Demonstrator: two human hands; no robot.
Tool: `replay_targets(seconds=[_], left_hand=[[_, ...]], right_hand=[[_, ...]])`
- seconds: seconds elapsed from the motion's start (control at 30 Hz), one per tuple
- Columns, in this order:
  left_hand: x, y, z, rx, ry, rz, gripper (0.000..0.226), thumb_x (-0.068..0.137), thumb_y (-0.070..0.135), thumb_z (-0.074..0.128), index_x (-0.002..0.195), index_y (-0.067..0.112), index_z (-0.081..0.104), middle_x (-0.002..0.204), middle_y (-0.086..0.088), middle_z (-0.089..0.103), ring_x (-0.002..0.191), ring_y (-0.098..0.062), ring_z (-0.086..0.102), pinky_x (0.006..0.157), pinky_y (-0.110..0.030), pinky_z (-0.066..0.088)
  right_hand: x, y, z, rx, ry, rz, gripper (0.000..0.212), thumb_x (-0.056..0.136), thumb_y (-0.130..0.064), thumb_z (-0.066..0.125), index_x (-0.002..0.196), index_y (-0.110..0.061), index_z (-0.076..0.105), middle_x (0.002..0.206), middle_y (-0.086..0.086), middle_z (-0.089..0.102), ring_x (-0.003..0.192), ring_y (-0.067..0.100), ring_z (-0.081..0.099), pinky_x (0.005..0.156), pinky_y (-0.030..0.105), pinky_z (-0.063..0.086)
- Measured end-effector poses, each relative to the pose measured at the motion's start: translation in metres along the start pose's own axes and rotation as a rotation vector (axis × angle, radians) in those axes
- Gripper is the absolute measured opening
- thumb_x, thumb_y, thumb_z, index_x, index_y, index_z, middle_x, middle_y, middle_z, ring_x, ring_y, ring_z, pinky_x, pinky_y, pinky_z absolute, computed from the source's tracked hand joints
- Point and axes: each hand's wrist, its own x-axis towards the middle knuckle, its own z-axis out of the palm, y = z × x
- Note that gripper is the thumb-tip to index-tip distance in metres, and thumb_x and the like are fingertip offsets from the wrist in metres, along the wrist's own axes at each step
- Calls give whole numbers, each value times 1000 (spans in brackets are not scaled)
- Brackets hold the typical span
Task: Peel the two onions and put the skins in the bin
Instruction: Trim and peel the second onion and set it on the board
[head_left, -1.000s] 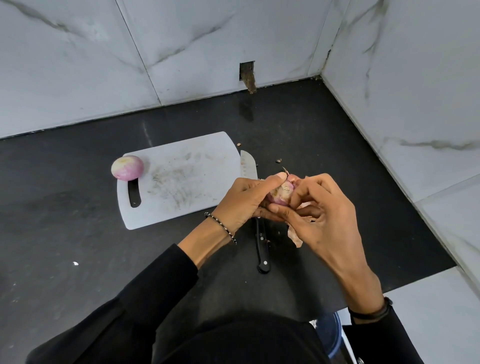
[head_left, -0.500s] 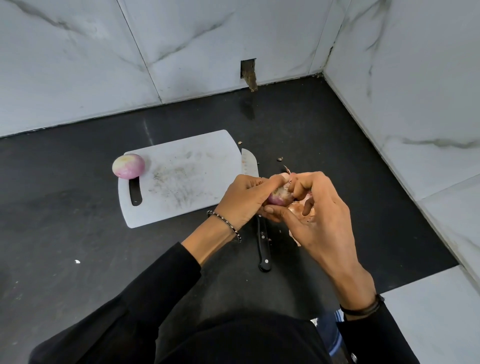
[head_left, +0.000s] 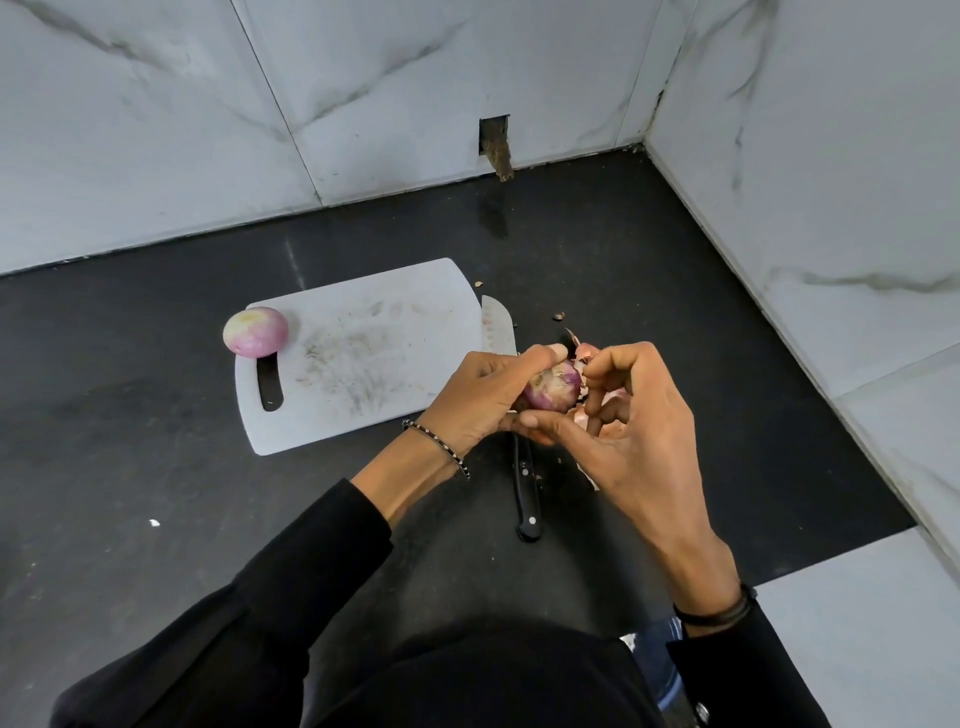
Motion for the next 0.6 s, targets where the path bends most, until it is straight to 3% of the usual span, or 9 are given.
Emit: replay_targets(seconds=[0.17, 0.27, 0.4, 0.5, 0.6], left_hand=[[-1, -3, -2, -29, 5, 42, 35, 94, 40, 59, 90, 8, 74, 83, -16, 75, 74, -23, 72, 62, -32, 62], [-1, -2, -3, 3, 16, 48, 36, 94, 40, 59, 91, 7, 74, 84, -18, 74, 72, -25, 71, 60, -29, 61], [1, -1, -2, 33, 16, 78, 38, 93, 40, 61, 90, 5, 74, 80, -17, 74, 65, -21, 69, 58, -31, 61], [3, -1, -4, 94, 43, 104, 37, 93, 41, 62, 86, 7, 75, 67, -10, 70, 58, -17, 66, 57, -32, 60], [4, -1, -4, 161, 70, 125, 40, 92, 42, 63, 87, 4, 76, 63, -7, 68, 57, -19, 65, 54, -31, 60]], right_hand=[[1, 7, -8, 58, -62, 36, 50, 74, -37, 88, 116, -20, 65, 107, -6, 61, 82, 18, 64, 61, 33, 56], [-1, 11, -12, 90, -76, 32, 37, 77, -31, 87, 107, -18, 70, 107, -5, 60, 82, 19, 66, 61, 36, 56], [-2, 9, -15, 134, -93, 66, 24, 80, -25, 86, 96, -15, 72, 101, -3, 65, 85, 17, 69, 62, 35, 58], [-1, 8, -21, 159, -109, 103, 27, 84, -20, 83, 108, -16, 71, 102, -5, 71, 86, 15, 72, 64, 35, 60], [1, 14, -28, -16, -147, -51, 27, 91, -16, 78, 117, -16, 73, 106, -11, 71, 87, 10, 71, 65, 29, 60]])
